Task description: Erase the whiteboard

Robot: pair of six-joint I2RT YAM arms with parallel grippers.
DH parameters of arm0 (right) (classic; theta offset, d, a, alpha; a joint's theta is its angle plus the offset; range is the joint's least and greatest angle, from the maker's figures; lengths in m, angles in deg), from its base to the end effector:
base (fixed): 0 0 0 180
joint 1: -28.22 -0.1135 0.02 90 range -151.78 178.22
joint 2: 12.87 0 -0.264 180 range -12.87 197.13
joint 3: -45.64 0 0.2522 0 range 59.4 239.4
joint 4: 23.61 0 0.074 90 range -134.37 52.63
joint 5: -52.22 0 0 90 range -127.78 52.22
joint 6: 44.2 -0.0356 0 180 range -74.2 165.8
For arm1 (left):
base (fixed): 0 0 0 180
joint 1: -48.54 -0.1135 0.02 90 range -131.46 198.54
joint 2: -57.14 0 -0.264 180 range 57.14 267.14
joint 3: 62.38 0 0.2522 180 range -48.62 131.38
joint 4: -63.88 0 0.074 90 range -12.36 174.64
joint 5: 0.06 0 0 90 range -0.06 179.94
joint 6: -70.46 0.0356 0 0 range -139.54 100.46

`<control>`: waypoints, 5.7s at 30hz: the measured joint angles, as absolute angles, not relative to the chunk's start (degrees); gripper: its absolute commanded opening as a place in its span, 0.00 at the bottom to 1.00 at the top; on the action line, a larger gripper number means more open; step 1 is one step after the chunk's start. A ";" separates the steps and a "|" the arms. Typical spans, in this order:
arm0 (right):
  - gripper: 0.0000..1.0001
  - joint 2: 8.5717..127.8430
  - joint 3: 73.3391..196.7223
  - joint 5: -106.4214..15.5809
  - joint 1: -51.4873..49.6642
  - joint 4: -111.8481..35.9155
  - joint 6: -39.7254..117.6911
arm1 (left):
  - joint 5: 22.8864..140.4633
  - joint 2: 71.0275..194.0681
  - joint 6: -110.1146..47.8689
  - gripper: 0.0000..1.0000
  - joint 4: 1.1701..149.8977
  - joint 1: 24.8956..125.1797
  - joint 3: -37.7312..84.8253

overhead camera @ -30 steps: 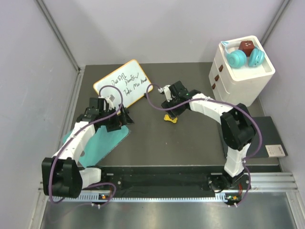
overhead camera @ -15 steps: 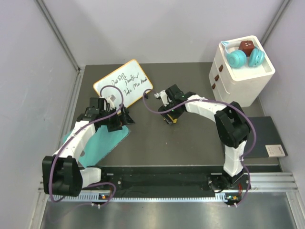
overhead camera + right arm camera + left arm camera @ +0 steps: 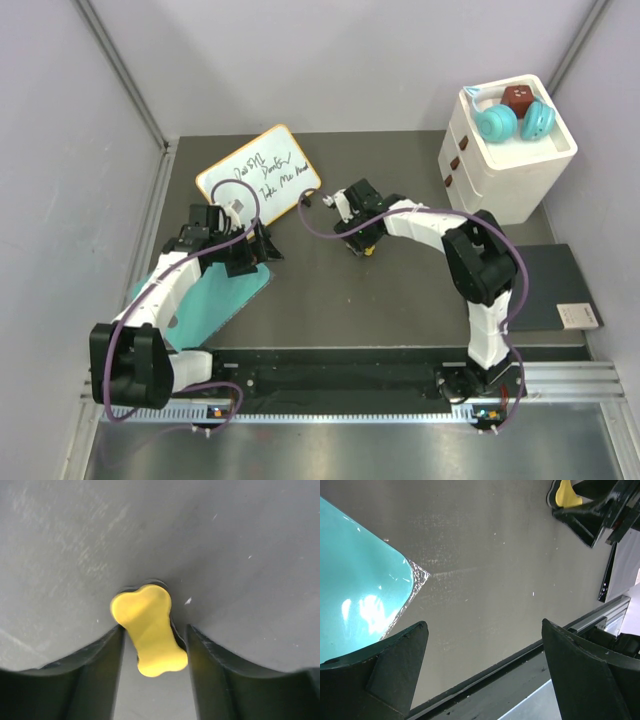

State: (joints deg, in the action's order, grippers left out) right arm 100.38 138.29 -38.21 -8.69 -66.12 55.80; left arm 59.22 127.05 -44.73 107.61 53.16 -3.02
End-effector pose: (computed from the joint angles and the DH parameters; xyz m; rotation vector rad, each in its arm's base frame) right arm 0.3276 0.2464 0.1696 -1.0699 2.4598 0.1590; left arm 0.2361 -0.0373 0.2303 -0.2320 2.5365 -0.8838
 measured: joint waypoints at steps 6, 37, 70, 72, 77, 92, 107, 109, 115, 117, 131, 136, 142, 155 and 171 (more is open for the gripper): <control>0.12 101.21 139.21 -37.72 -8.73 -65.03 55.05 | 59.33 126.88 -44.80 0.97 107.61 53.16 -3.02; 0.00 80.60 130.38 -41.99 -12.84 -50.36 39.78 | 76.13 114.77 -61.74 0.98 81.36 43.59 -23.32; 0.00 99.24 149.63 -41.59 -14.74 -45.99 38.07 | 75.46 155.29 -64.54 0.60 19.95 43.33 -23.76; 0.00 101.41 151.60 -41.35 -14.74 -45.80 37.87 | 75.39 155.31 -64.49 0.55 18.42 43.33 -23.96; 0.00 107.96 157.00 -41.22 -14.72 -45.32 36.26 | 76.16 155.29 -64.47 0.50 16.34 43.33 -25.49; 0.00 114.28 164.45 -39.84 -14.72 -42.30 32.58 | 77.55 151.36 -66.02 0.32 27.55 43.33 -23.85; 0.00 119.18 168.95 -41.24 -14.72 -39.92 32.50 | 74.87 152.62 -67.97 0.00 32.93 43.33 -20.55; 0.00 119.24 168.95 -41.37 -14.72 -39.79 32.52 | 74.80 152.58 -68.38 0.00 33.13 43.33 -20.55; 0.00 119.24 168.76 -42.45 -14.72 -36.60 33.15 | 74.30 152.06 -68.43 0.00 33.69 43.33 -20.66; 0.00 119.24 168.56 -42.86 -14.74 -35.59 33.42 | 74.12 151.62 -68.08 0.00 34.20 43.33 -20.70; 0.00 125.51 177.74 -40.43 -14.94 -37.78 34.20 | 72.79 145.65 -66.28 0.00 37.58 43.33 -25.05; 0.00 130.34 183.36 -39.82 -15.90 -40.33 34.18 | 71.65 146.18 -65.87 0.00 37.78 43.30 -24.70; 0.00 131.70 184.78 -39.93 -18.26 -41.73 34.18 | 70.52 147.03 -65.58 0.00 37.83 43.08 -24.33; 0.00 131.87 185.30 -36.37 -23.33 -42.12 30.75 | 69.36 147.03 -64.25 0.00 39.16 43.11 -24.04; 0.00 137.23 191.62 -36.50 -8.08 -43.26 16.56 | 65.42 147.64 -62.37 0.00 40.03 43.63 -23.39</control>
State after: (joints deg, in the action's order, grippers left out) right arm 137.23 191.62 -36.50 -8.08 -43.26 16.56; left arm 65.42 147.64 -62.37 40.03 43.63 -23.39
